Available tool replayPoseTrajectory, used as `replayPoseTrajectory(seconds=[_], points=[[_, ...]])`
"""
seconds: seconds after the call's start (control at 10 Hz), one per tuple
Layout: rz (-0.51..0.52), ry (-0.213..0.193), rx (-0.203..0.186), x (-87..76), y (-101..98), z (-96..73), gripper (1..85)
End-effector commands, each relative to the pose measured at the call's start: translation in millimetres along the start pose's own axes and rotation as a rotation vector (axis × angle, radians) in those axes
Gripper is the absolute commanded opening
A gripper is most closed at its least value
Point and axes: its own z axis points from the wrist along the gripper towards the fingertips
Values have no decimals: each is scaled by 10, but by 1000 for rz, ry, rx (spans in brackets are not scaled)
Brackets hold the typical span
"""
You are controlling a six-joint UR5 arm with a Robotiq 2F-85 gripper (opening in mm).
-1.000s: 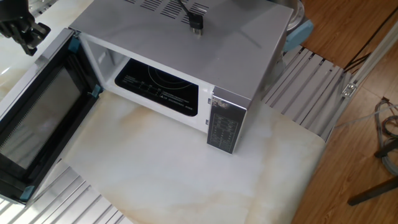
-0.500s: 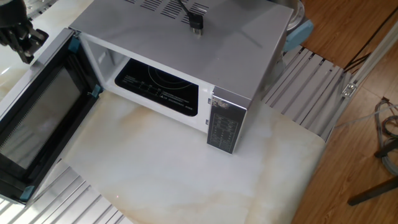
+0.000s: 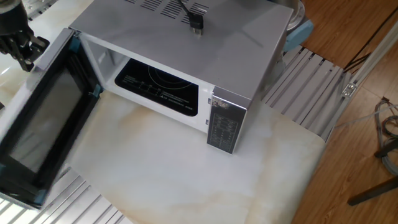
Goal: Close the microwave door
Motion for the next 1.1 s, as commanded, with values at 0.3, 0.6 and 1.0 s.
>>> replayPoseTrajectory(seconds=[0.3, 0.6, 1.0], points=[[82, -24, -87, -103, 379, 39, 10], [180, 4, -132, -111, 792, -23, 10], [205, 16, -138, -113, 932, -42, 10]])
